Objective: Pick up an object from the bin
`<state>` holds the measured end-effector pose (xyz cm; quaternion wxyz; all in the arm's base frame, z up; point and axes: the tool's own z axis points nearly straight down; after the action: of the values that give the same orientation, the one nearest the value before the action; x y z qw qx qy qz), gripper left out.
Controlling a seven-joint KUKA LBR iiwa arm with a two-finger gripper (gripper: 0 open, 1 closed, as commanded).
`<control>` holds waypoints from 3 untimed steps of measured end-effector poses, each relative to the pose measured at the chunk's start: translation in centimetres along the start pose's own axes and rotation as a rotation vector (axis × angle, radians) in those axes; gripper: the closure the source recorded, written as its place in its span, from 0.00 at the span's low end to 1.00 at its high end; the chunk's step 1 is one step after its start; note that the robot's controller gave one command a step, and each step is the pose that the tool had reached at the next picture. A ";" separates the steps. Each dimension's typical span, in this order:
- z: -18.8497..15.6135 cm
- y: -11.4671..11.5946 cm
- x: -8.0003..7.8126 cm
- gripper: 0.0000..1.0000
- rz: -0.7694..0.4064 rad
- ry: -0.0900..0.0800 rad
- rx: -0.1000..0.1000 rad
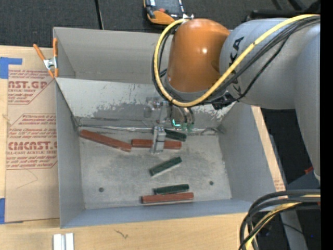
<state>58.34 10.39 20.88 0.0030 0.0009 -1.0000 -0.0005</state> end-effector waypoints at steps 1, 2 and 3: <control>-0.5 -0.1 -0.2 0.00 0.001 -0.008 -0.001; 8.0 -2.3 -0.5 0.00 0.004 -0.012 -0.001; 8.8 -2.8 -0.5 0.00 0.065 -0.005 -0.001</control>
Offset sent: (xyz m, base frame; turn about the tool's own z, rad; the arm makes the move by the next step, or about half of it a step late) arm 0.0044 -0.0405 -0.1388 0.0083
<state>58.79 7.55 12.10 0.0005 -0.0316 -0.9995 -0.0006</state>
